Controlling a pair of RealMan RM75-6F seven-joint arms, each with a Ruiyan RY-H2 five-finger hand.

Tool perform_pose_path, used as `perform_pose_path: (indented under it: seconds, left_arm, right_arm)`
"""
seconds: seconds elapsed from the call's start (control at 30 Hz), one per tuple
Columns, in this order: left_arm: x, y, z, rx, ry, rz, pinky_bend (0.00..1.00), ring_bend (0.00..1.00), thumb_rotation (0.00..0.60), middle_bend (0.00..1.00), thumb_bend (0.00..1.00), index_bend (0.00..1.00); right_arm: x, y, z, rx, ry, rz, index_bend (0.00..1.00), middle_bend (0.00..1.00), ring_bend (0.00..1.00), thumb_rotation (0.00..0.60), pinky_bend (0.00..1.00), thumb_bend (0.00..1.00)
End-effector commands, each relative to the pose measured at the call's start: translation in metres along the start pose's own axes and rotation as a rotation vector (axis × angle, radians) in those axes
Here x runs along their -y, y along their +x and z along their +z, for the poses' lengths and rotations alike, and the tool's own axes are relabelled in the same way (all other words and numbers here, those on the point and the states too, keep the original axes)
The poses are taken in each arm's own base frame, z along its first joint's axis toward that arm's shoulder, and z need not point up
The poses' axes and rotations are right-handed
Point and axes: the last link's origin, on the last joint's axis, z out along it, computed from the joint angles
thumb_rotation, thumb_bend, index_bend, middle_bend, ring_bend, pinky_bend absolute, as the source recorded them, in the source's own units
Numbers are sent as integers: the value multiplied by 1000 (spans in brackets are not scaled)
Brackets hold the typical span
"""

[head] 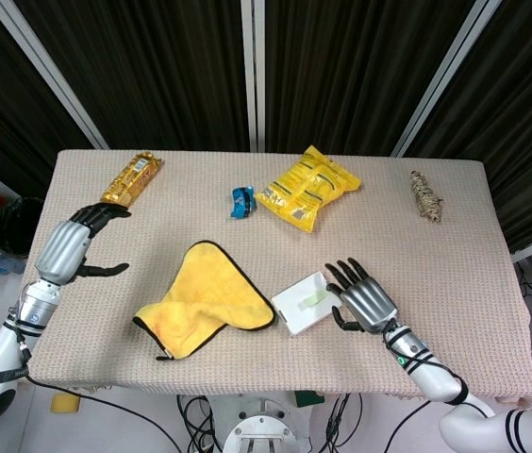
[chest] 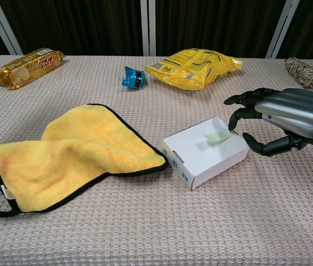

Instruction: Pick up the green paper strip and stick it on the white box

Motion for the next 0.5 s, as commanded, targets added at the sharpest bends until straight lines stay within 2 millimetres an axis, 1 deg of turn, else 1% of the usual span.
perform_pose_path:
  seconds: [0.03, 0.37, 0.5]
  left_arm:
    - [0, 0, 0, 1, 0, 0, 208, 179, 600, 227, 40, 254]
    - [0, 0, 0, 2, 2, 2, 208, 179, 600, 227, 41, 254]
    - [1, 0, 0, 1, 3, 2, 209, 179, 600, 227, 41, 254]
  right_arm:
    - [-1, 0, 0, 0, -2, -1, 297, 0, 0, 242, 0, 621]
    - [-2, -4, 2, 19, -6, -8, 297, 0, 0, 241, 0, 621]
    - [-2, -2, 3, 10, -3, -5, 297, 0, 0, 243, 0, 620]
